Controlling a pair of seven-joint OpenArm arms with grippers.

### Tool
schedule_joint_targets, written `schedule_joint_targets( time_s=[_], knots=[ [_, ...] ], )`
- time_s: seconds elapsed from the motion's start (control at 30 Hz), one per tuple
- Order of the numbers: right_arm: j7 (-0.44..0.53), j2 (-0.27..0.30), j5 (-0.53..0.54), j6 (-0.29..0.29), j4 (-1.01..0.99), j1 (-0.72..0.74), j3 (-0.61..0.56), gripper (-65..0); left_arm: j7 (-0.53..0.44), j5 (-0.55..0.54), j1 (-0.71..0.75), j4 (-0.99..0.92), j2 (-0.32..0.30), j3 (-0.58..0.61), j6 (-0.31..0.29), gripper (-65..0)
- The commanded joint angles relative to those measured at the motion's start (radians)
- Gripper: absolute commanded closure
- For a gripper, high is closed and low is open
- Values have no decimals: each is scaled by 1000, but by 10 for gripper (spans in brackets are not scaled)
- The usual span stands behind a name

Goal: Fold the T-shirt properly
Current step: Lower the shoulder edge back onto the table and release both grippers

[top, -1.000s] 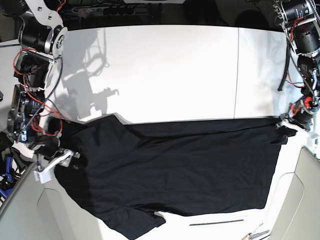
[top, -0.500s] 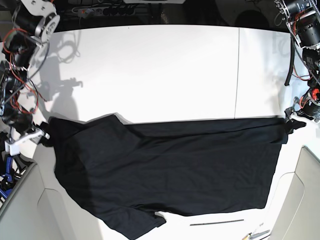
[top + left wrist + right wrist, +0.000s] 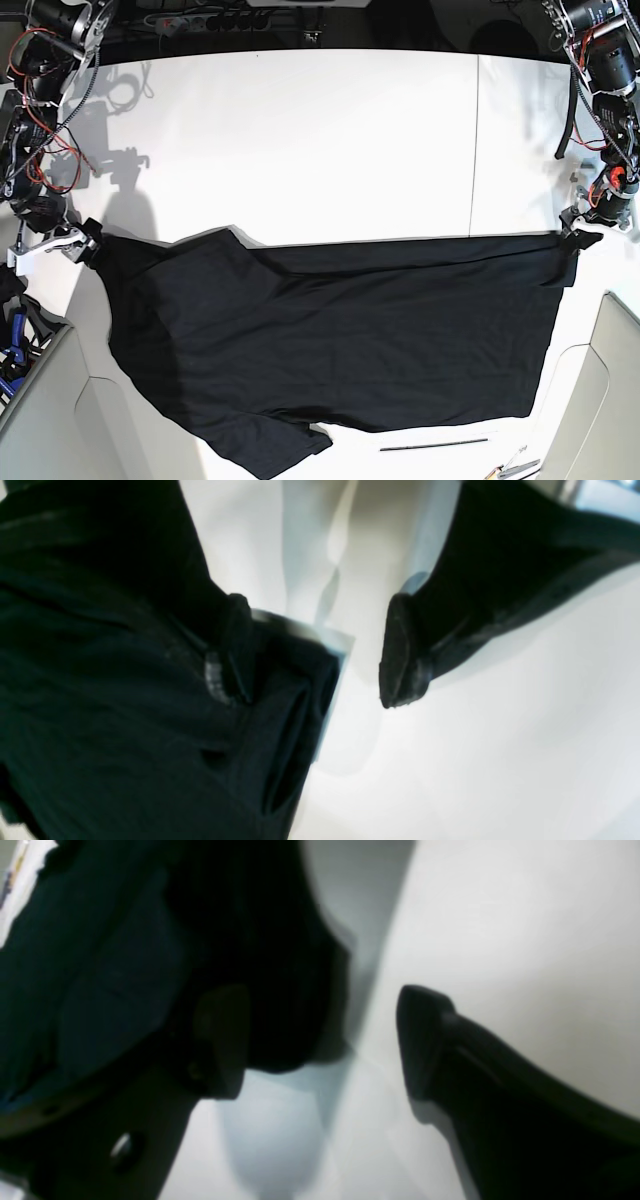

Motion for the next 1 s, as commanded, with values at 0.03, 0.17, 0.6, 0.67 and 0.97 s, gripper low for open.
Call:
schedule_joint_targets(
  time_s=[0.03,0.17,0.6,0.67,0.97],
  knots=[
    [23,3,22,7,11,25,-10,-451,-22,-7,-21,-7,-14,-5,-4,-411],
    [56,-31,11,7,6,25,-48,-451,-26,-7,-23,-14,10,-5,-4,-411],
    [108,-69,-55,-26,6,49,-98,-401,-66,55,-70,-43,22,89,-2,-388],
    [108,-69,-82,-26,6,50,-113,-281,-58,55,-70,-43,23,89,-2,-321],
    [115,-65,-98,71,7,59,-121,0,-12,53,-74,-40,13,89,-3,0]
  ],
)
